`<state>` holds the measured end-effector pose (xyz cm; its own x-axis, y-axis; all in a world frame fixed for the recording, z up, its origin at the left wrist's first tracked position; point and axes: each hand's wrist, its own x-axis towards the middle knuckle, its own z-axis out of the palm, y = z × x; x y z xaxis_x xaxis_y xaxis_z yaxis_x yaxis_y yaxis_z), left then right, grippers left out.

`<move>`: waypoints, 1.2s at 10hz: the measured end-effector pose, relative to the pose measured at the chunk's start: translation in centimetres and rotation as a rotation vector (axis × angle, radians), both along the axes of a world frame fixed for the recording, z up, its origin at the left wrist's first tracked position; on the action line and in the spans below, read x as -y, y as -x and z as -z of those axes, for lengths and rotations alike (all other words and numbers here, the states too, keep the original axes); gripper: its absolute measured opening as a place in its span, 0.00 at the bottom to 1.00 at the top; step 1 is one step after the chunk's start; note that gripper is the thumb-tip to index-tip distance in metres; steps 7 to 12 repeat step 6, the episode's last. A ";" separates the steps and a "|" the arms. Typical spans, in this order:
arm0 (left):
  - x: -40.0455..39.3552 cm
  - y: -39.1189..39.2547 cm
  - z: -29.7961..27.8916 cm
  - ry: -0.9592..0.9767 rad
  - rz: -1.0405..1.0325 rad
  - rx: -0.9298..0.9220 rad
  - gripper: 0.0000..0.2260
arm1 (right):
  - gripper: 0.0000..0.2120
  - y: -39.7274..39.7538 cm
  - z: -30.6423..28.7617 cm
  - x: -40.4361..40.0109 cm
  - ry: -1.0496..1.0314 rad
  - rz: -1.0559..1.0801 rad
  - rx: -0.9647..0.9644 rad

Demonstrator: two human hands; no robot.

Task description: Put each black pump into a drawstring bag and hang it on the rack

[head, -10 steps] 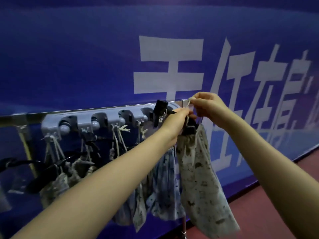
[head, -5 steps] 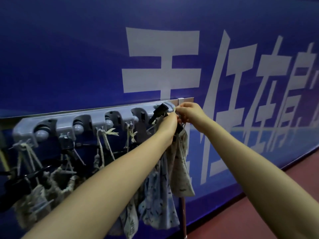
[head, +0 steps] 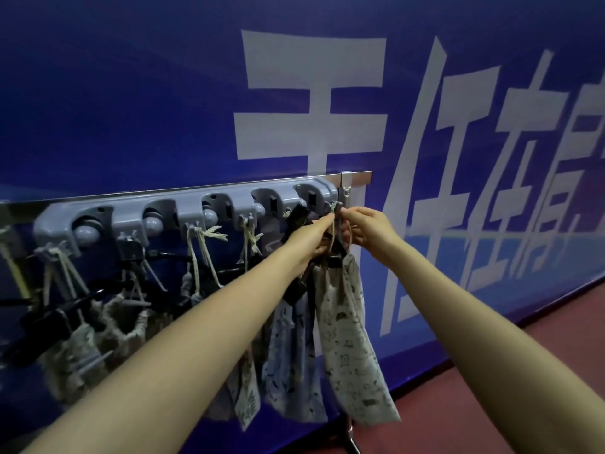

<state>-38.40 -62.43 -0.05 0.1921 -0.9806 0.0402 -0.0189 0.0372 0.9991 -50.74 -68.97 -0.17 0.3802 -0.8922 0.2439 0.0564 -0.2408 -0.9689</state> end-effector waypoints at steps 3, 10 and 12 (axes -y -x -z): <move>-3.9 -0.1 -1.4 -0.133 0.081 0.930 0.23 | 0.15 -1.2 -0.9 -4.5 0.307 0.261 -0.183; -14.1 -6.3 -5.5 0.239 -0.258 0.655 0.21 | 0.10 -7.1 -3.8 -12.5 0.513 0.163 0.169; -14.1 -6.3 -5.5 0.239 -0.258 0.655 0.21 | 0.10 -7.1 -3.8 -12.5 0.513 0.163 0.169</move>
